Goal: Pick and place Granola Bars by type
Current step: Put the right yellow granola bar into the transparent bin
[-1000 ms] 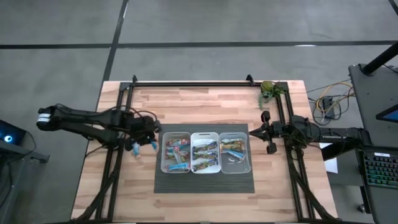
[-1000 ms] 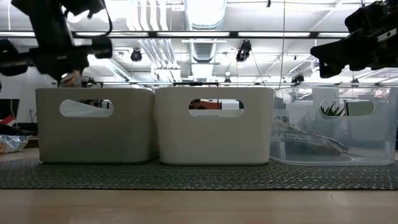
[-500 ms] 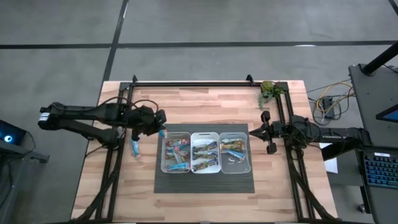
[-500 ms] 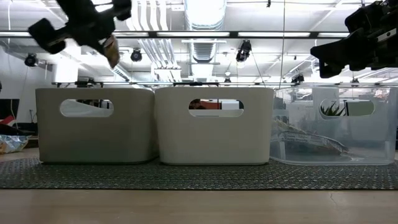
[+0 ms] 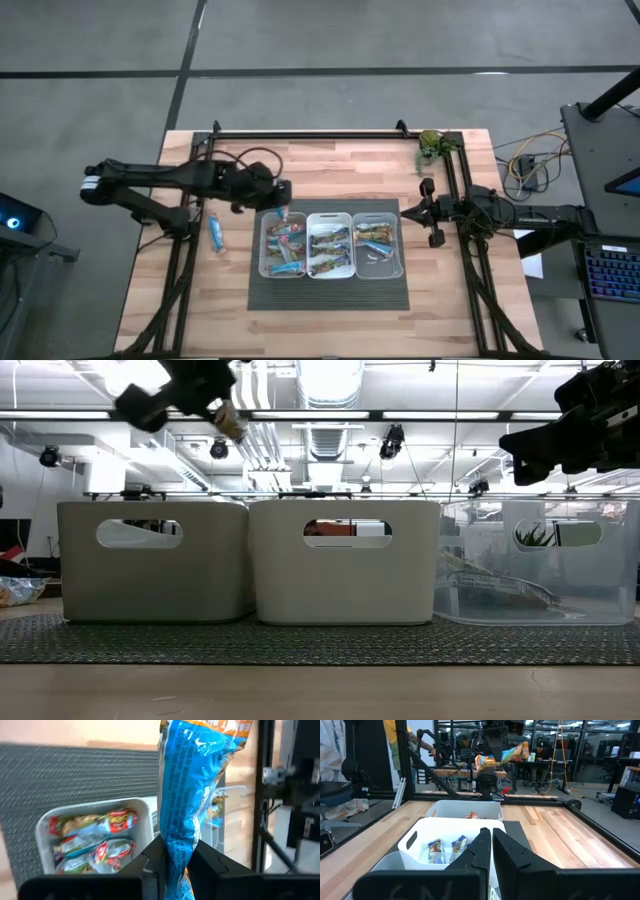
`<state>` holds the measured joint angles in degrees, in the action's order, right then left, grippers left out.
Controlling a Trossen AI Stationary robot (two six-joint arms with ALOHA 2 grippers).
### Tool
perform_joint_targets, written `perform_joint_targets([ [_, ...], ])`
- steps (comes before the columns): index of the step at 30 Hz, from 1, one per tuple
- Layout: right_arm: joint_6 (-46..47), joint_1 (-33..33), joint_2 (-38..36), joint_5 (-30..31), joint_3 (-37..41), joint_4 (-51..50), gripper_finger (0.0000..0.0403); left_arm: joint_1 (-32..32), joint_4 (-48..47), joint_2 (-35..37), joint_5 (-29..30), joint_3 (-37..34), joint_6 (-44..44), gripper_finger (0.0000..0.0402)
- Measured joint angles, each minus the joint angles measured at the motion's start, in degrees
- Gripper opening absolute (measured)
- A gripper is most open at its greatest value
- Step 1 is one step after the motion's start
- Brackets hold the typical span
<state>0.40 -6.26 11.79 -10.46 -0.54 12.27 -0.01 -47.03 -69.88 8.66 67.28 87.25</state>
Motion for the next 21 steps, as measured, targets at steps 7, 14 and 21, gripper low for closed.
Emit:
perform_joint_targets([
  [7, 0.0, 0.0, 0.0, 0.0, 0.0, 0.0, 0.0009, 0.0, 0.1, -8.6, -0.1, 9.9, -13.6, 0.0046],
  [14, 0.0, 0.0, 0.0, 0.0, 0.0, 0.0, 0.0009, 0.0, 0.1, -17.0, -2.4, 21.1, -26.6, 0.0046],
  [21, 0.0, 0.0, 0.0, 0.0, 0.0, 0.0, 0.0009, 0.0, 0.1, -22.9, -5.2, 29.2, -33.7, 0.0046],
])
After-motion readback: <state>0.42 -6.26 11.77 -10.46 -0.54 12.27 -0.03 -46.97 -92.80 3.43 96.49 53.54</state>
